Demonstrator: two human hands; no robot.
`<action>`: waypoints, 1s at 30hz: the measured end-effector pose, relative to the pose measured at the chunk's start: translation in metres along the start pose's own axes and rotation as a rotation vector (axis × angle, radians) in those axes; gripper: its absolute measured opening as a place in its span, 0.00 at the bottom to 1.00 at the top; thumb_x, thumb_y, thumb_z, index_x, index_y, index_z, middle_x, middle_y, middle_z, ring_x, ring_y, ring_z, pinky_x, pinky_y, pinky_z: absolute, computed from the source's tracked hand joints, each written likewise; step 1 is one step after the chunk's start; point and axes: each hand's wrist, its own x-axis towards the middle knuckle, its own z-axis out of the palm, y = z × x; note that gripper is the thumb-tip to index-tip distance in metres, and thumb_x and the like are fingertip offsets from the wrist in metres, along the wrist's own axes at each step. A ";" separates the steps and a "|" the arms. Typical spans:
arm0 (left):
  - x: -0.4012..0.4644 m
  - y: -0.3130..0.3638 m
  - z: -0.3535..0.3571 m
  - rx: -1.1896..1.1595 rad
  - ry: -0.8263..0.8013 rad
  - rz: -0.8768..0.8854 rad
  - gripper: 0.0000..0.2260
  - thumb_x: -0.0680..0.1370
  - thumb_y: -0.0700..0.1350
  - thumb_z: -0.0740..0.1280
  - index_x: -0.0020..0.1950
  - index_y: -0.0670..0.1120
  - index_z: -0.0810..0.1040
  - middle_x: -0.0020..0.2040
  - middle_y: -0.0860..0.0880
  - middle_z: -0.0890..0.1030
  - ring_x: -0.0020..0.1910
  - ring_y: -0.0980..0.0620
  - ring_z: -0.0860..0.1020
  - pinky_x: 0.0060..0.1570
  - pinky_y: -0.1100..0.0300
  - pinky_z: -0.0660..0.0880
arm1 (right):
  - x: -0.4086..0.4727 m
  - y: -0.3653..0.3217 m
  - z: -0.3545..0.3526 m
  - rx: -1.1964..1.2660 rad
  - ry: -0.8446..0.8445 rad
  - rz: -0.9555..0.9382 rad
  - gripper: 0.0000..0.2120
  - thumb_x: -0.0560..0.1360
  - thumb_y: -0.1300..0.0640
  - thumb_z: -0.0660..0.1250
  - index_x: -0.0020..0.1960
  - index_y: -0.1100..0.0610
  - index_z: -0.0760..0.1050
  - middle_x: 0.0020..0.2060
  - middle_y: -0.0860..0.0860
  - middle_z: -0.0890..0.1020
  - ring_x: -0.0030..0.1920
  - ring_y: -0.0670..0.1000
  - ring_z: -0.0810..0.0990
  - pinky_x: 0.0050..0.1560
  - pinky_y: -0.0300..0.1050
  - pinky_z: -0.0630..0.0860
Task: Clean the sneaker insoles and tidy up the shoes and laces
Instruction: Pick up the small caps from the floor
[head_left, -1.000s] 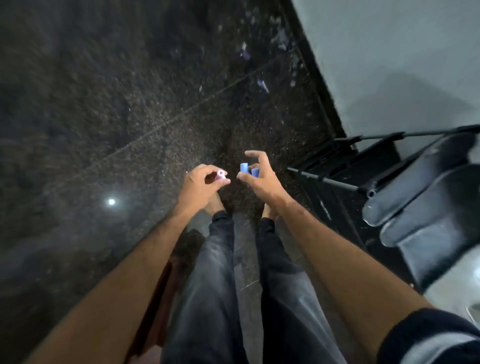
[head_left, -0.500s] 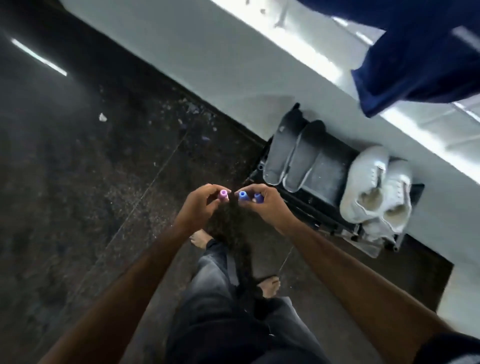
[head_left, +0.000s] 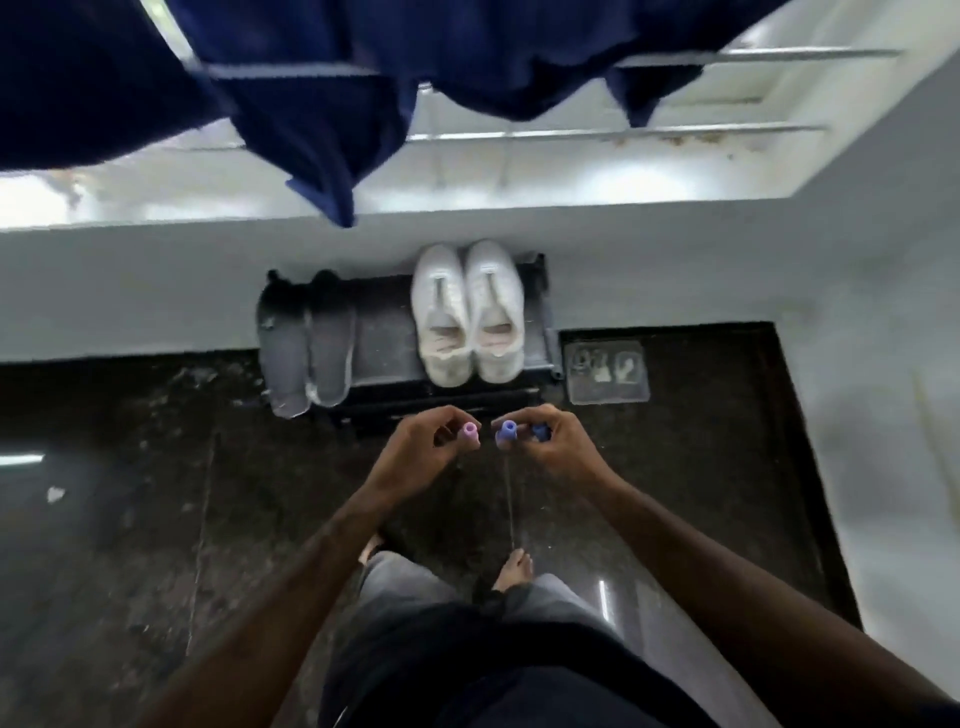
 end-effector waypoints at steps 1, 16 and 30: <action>0.012 0.015 0.019 0.013 -0.036 0.014 0.05 0.79 0.53 0.72 0.50 0.53 0.82 0.41 0.55 0.85 0.38 0.56 0.82 0.41 0.57 0.80 | -0.010 0.010 -0.022 0.029 0.033 0.019 0.10 0.73 0.46 0.77 0.54 0.43 0.85 0.49 0.51 0.83 0.51 0.54 0.83 0.53 0.57 0.82; 0.166 0.094 0.211 0.128 -0.306 0.144 0.06 0.74 0.46 0.78 0.48 0.50 0.83 0.44 0.52 0.78 0.41 0.56 0.77 0.44 0.65 0.74 | -0.036 0.134 -0.208 0.157 0.444 0.317 0.11 0.69 0.51 0.80 0.51 0.46 0.87 0.47 0.46 0.87 0.51 0.47 0.85 0.59 0.53 0.80; 0.356 -0.067 0.406 0.267 -0.322 -0.305 0.09 0.75 0.57 0.72 0.45 0.53 0.78 0.40 0.56 0.82 0.41 0.58 0.80 0.41 0.58 0.76 | 0.136 0.403 -0.263 0.178 0.513 0.627 0.08 0.70 0.55 0.78 0.48 0.53 0.84 0.42 0.50 0.87 0.45 0.50 0.84 0.45 0.40 0.75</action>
